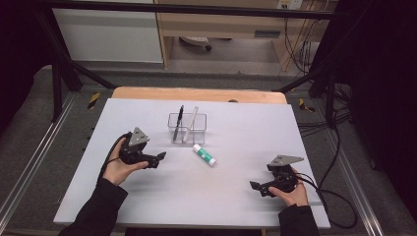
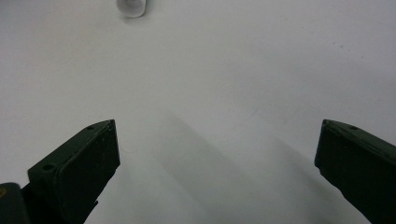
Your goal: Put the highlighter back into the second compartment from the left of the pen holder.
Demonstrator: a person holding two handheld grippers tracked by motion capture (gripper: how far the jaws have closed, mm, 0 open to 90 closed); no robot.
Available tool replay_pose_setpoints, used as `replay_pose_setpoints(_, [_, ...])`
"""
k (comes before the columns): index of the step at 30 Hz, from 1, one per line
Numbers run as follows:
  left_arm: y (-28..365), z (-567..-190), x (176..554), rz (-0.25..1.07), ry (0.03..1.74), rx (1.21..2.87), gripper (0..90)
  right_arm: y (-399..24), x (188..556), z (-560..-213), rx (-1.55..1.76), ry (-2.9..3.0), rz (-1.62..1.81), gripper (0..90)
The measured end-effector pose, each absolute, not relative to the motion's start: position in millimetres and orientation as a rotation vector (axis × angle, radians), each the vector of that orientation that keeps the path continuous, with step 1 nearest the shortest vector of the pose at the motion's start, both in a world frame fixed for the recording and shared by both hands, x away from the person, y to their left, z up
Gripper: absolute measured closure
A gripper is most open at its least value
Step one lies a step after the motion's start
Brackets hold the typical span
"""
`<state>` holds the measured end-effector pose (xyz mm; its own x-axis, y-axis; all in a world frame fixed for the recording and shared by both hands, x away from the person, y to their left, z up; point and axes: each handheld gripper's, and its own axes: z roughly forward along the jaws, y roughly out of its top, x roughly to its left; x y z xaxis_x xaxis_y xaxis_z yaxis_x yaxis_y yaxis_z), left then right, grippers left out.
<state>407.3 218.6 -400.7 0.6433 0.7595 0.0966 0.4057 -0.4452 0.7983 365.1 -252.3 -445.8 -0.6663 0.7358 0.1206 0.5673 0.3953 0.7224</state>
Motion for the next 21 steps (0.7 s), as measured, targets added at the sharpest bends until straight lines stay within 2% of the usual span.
replay_pose_setpoints(8, [238, -419, 393, 0.548, 0.927, 2.070, 6.2, -248, 367, -446, 1.167, 2.437, 1.118, 0.7])
replay_pose_setpoints(21, [258, -439, 378, 0.522, 0.936, 2.073, 6.2, -217, 378, -434, 1.133, 2.454, 1.106, 0.7])
